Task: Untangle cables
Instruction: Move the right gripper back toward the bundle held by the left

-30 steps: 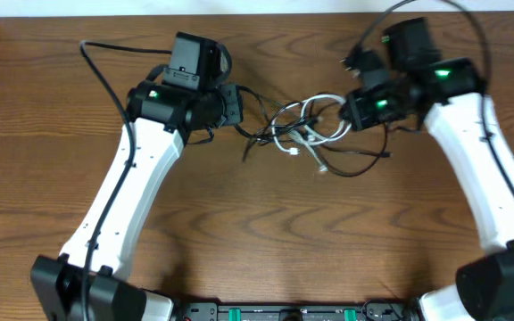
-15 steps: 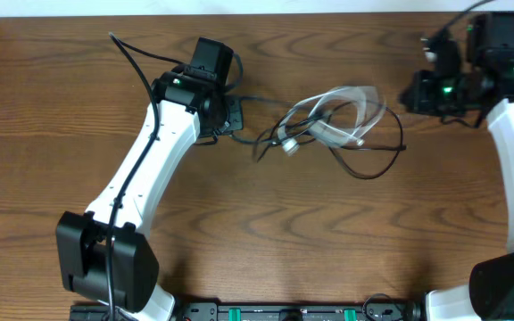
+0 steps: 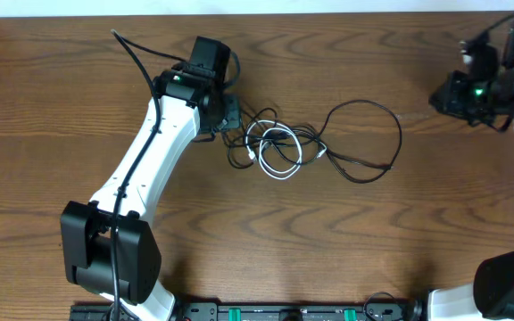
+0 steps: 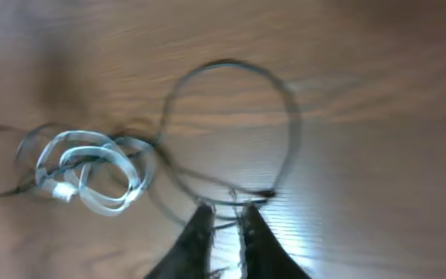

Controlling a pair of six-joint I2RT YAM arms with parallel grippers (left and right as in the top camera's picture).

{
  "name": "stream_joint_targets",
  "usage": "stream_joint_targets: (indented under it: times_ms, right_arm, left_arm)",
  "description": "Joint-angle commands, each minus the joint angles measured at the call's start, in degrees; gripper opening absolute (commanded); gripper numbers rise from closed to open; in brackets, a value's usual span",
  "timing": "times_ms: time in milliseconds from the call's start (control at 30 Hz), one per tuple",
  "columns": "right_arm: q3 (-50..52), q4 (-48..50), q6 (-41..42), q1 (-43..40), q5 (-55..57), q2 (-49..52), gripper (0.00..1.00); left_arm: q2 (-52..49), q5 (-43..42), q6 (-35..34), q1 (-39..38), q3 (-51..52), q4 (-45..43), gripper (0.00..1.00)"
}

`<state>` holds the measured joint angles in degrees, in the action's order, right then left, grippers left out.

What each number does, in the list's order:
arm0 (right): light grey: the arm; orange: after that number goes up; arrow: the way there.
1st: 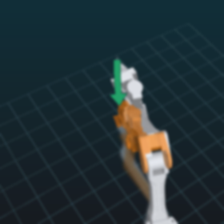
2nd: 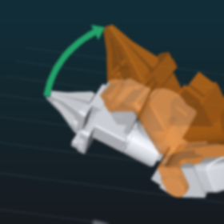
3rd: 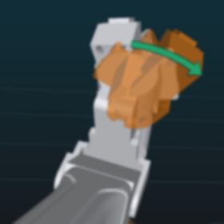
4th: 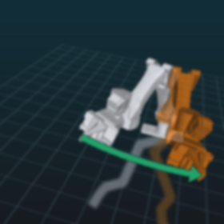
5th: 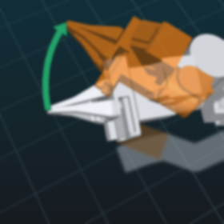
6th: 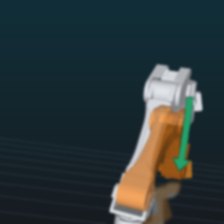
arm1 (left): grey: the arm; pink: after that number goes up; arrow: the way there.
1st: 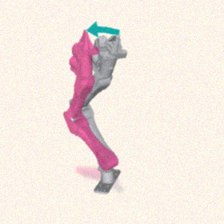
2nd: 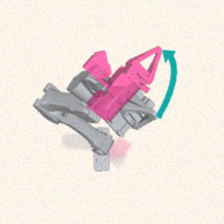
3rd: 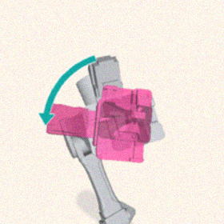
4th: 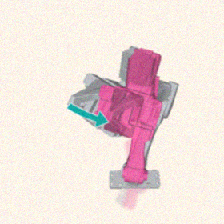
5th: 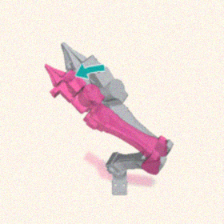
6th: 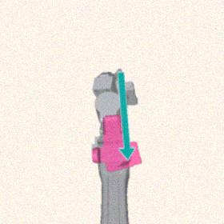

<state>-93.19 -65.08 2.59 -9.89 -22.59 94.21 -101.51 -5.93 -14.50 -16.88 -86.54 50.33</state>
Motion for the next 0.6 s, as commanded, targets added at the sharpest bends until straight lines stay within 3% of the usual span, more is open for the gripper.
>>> stream_joint_targets:
  times_ms: [0,100,200,433,567]
  right_arm:
    - [-0.8,0.3,-8.5,5.2,-7.8,0.1,0.31]
    - [-0.8,1.4,-11.0,10.0,-7.8,1.2,0.52]
    - [-0.8,2.7,-14.3,15.3,-7.8,2.6,0.62]
    - [-0.8,5.5,-23.6,23.7,-7.7,7.8,0.70]
    - [-0.8,8.3,-24.3,25.7,-7.8,10.6,0.70]
  left_arm:
    - [0.0,-15.4,7.5,0.2,0.7,-2.1,0.08]
    - [0.9,-19.1,8.5,0.2,-0.7,-3.4,0.08]
    - [2.7,-19.4,8.4,0.2,-3.4,-3.2,0.08]
    - [10.4,-22.1,6.8,0.2,-5.7,-3.2,0.08]
    - [13.6,-22.2,6.3,0.2,-5.7,-1.7,0.08]
